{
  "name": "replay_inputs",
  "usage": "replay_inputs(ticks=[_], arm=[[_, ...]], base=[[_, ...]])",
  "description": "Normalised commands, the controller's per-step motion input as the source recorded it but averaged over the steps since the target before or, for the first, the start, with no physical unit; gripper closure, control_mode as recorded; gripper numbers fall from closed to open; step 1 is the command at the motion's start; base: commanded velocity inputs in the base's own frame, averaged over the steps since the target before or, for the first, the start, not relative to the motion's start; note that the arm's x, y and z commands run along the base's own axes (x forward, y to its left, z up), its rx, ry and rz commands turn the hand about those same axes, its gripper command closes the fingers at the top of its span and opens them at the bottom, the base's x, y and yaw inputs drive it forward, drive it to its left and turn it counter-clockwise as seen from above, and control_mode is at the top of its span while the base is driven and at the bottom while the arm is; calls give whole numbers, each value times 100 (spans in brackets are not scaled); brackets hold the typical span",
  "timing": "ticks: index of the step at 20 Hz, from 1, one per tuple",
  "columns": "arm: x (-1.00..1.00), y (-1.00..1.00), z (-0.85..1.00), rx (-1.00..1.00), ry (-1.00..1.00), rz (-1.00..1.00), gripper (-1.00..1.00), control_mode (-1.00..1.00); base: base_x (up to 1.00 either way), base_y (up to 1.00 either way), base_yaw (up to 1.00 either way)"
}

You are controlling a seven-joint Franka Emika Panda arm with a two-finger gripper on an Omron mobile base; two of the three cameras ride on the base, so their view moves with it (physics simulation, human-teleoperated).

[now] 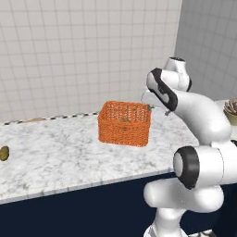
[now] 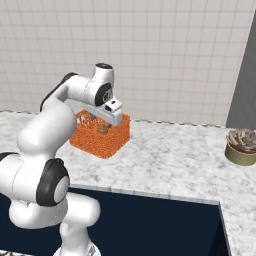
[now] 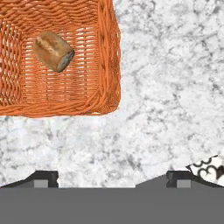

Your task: Open the cabinet, pick up the bread from the cabinet and place it in the basket. Then move the basket to the dining counter.

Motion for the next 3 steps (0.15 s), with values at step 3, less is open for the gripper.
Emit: replay_inputs(ticks=[3], arm=[[-100,0,31,-5,0,0,-100,-100]], base=[[0,0,0]])
